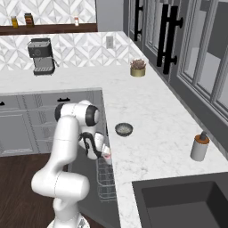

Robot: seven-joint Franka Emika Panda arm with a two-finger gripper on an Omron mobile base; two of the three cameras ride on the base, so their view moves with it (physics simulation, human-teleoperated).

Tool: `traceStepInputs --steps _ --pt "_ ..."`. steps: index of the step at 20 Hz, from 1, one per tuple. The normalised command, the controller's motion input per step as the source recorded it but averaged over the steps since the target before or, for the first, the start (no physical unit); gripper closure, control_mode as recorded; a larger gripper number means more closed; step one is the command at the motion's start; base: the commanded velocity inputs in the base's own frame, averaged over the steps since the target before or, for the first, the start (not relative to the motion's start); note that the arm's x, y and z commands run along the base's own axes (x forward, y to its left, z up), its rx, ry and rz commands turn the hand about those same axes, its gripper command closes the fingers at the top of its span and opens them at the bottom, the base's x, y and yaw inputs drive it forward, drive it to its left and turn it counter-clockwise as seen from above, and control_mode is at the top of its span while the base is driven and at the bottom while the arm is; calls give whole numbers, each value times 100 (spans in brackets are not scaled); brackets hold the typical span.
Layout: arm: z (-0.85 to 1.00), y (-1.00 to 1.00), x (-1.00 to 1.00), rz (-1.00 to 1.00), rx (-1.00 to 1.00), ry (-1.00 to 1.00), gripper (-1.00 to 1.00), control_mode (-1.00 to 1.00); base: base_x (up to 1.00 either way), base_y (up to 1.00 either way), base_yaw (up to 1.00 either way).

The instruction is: Pick up the cup and bowl from the counter, place them in the dishwasher, and close the dishwasher door.

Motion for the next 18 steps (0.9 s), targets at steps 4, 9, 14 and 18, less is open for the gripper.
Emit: traceStepInputs --steps 4,9,14,18 --pt "-74 17 2 8 0 0 100 -100 0 0 0" --pt "-95 80 -50 12 1 0 100 -100 0 0 0" --pt "-84 100 -52 6 3 8 -100 -100 0 0 0" --pt "1 72 -47 0 -6 6 -100 -100 0 0 0"
